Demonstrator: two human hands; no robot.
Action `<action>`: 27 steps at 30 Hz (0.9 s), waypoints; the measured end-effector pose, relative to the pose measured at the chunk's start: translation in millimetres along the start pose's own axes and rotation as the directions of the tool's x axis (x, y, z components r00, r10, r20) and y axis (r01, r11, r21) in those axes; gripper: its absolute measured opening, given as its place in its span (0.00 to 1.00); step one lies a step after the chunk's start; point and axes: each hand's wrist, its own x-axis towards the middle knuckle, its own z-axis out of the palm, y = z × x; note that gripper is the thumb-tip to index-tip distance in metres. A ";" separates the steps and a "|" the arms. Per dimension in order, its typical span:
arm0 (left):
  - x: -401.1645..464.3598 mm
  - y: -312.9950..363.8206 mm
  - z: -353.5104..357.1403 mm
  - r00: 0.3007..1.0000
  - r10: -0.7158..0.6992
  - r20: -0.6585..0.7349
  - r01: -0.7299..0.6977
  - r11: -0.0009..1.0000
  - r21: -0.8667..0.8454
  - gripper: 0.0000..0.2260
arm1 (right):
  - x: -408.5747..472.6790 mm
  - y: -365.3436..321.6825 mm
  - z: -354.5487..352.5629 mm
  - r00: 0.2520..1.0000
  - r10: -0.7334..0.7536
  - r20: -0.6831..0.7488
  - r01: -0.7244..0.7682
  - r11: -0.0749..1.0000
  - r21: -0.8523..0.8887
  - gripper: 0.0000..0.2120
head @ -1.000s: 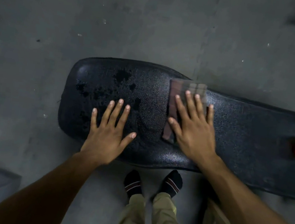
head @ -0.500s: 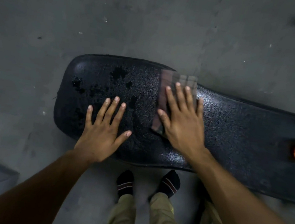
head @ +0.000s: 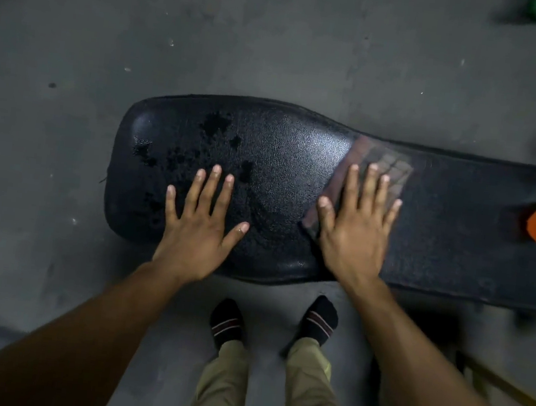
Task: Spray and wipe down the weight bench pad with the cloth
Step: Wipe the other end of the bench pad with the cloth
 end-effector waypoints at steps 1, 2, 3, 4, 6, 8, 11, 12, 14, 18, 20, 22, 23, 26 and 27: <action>0.1 0.0 -0.3 1.000 0.004 -0.001 -0.004 1.000 -0.003 0.36 | -13.8 -14.4 5.1 0.999 -0.051 0.007 0.051 0.999 -0.003 0.35; -0.1 -0.2 -0.5 1.000 0.007 0.000 -0.007 1.000 -0.008 0.36 | -28.7 -28.2 10.5 0.995 -0.099 0.013 0.099 0.995 0.002 0.34; -0.1 -0.1 -1.2 1.000 0.006 0.003 -0.006 1.000 -0.016 0.36 | -43.2 -40.0 16.2 0.990 -0.139 0.017 0.139 0.990 0.011 0.34; 0.1 -0.4 -1.4 1.000 0.006 0.006 -0.006 1.000 -0.022 0.36 | -56.9 -49.0 22.8 0.985 -0.172 0.022 0.171 0.985 0.014 0.34; 0.0 -1.2 -1.8 1.000 0.010 0.011 -0.010 1.000 -0.029 0.35 | -83.2 -57.4 34.7 0.978 -0.209 0.026 0.209 0.978 -0.008 0.33; 0.2 -1.8 -1.8 1.000 0.016 0.021 -0.015 0.999 -0.051 0.35 | -103.4 -51.8 41.4 0.972 -0.233 0.027 0.234 0.971 -0.055 0.33; 1.7 -3.6 -5.3 0.999 0.028 0.045 -0.022 0.993 -0.116 0.35 | -114.5 -29.1 36.6 0.972 -0.235 0.017 0.235 0.966 -0.107 0.32; 1.5 -5.7 -7.9 0.998 0.042 0.053 -0.034 0.989 -0.146 0.35 | -114.3 -20.9 33.0 0.975 -0.222 0.025 0.224 0.968 -0.117 0.32; -1.9 -13.0 -12.5 0.993 0.094 0.065 -0.080 0.979 -0.187 0.35 | -108.3 -8.0 26.4 0.981 -0.189 0.040 0.193 0.972 -0.131 0.32; -15.5 -41.6 -16.9 0.987 0.162 0.018 -0.160 0.984 -0.083 0.36 | -76.8 -23.4 22.8 0.996 -0.081 0.038 0.084 0.993 -0.088 0.33; -16.0 -59.9 -18.8 0.994 0.108 -0.018 -0.109 0.992 -0.059 0.37 | -63.4 -55.1 24.9 0.998 -0.043 0.036 0.045 0.998 -0.051 0.34; -13.2 -76.6 -19.8 0.998 0.053 -0.034 -0.055 0.997 -0.054 0.37 | -62.1 -90.6 30.3 0.993 -0.111 0.049 0.113 0.993 -0.034 0.34; -12.2 -83.3 -19.3 0.998 0.050 -0.029 -0.051 0.998 -0.038 0.37 | -66.8 -106.0 34.7 0.985 -0.167 0.051 0.169 0.985 -0.036 0.33; -11.0 -92.7 -15.3 0.996 0.091 -0.004 -0.091 0.996 0.010 0.37 | -90.3 -128.3 48.6 0.960 -0.275 0.043 0.277 0.959 -0.054 0.32; -10.5 -92.9 -14.9 0.995 0.095 -0.001 -0.095 0.995 0.007 0.37 | -98.1 -126.7 51.8 0.955 -0.294 0.043 0.296 0.953 -0.058 0.32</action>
